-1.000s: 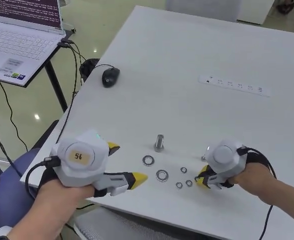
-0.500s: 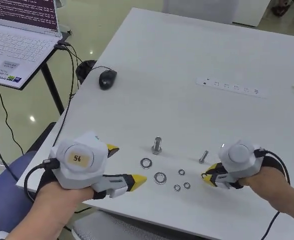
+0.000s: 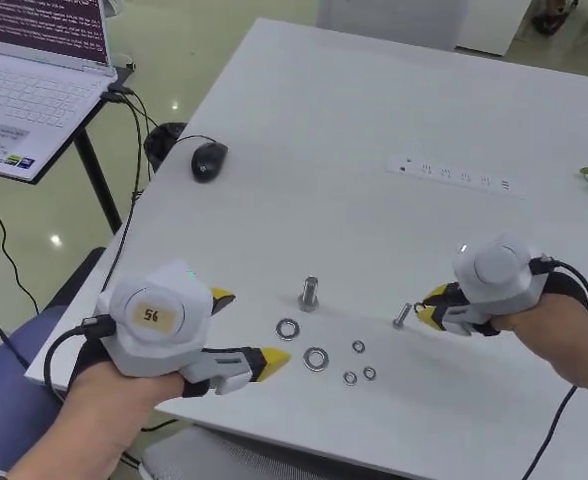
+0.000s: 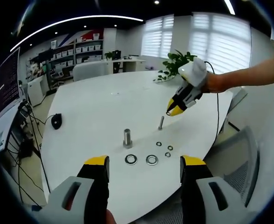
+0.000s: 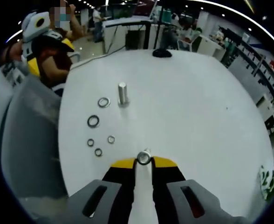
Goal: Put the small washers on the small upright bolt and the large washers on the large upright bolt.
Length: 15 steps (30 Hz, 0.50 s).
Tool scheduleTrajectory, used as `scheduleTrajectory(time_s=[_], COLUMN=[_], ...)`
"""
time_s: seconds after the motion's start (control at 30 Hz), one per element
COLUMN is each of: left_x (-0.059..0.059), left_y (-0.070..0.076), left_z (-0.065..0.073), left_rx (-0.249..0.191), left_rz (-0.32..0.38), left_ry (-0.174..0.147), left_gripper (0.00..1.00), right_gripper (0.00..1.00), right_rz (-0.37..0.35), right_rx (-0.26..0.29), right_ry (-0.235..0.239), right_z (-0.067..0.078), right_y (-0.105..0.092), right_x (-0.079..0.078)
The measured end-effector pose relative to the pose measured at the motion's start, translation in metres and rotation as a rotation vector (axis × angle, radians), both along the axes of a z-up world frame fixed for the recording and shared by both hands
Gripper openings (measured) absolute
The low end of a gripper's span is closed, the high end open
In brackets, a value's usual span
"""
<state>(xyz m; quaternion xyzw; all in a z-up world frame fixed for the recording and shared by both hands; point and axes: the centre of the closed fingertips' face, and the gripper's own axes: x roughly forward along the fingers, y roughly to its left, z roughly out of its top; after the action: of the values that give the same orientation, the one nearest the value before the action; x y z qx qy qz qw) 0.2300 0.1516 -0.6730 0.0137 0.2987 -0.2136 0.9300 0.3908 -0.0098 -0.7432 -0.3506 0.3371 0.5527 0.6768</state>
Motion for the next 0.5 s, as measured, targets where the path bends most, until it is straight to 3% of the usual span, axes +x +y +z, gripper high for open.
scheduleTrajectory(time_s=[0.4, 0.5], left_x=[-0.001, -0.001], left_y=[0.004, 0.005], left_z=[0.001, 0.000], left_rx=[0.005, 0.006], left_rz=[0.007, 0.010], left_ry=[0.002, 0.004], left_gripper=[0.61, 0.61], right_gripper=[0.14, 0.14], right_rz=[0.016, 0.020], right_rx=[-0.039, -0.048], right_ry=[0.043, 0.046], right_z=[-0.014, -0.012], right_y=[0.008, 0.007], right_x=[0.007, 0.002])
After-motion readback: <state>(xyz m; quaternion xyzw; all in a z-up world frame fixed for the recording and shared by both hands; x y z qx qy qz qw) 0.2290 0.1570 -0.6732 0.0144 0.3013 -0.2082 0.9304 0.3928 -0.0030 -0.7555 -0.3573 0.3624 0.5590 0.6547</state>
